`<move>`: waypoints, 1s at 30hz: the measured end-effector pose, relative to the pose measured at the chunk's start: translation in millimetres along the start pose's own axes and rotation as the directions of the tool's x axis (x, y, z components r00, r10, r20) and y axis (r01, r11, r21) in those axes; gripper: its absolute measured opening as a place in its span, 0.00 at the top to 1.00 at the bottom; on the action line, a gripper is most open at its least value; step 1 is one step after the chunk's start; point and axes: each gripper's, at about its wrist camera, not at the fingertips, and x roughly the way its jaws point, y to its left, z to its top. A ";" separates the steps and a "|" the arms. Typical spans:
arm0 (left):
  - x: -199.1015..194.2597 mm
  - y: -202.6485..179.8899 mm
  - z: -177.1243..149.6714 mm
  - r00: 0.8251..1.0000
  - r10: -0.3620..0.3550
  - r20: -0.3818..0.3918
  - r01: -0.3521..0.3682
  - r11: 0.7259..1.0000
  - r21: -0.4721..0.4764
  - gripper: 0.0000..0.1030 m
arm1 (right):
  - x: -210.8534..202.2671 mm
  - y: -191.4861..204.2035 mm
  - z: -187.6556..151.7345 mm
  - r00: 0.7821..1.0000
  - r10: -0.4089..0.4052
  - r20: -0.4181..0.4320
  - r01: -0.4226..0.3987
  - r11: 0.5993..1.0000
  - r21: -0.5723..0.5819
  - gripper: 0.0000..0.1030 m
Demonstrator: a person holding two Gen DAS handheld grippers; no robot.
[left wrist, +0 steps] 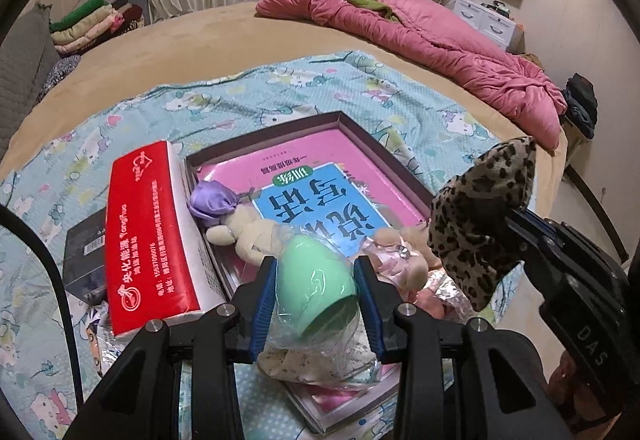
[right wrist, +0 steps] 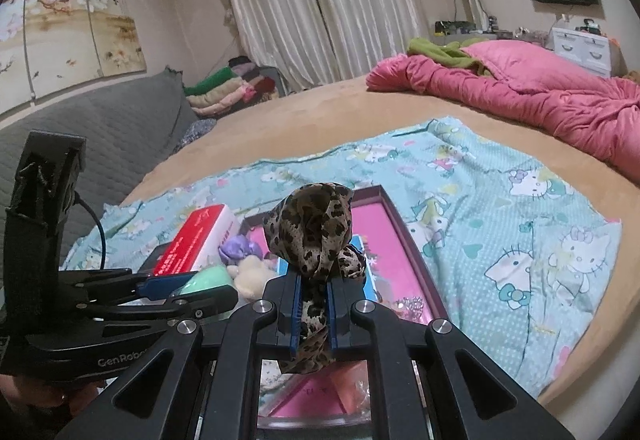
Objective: Organize soft objects
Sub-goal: 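Lower the ball into the tray and open the left tool while the right tool releases the scarf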
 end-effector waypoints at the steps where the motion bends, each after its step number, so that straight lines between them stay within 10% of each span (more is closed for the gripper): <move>1: 2.0 -0.2 -0.2 1.000 0.003 -0.001 -0.003 1.000 0.001 0.62 | 2.0 -0.1 -0.6 1.000 -0.002 -0.005 0.002 1.000 -0.002 0.90; 30: 35.8 6.1 1.4 0.998 -0.016 -0.060 0.015 1.000 -0.013 0.62 | 39.4 -2.3 -20.3 0.992 -0.022 -0.126 0.020 1.000 -0.016 0.84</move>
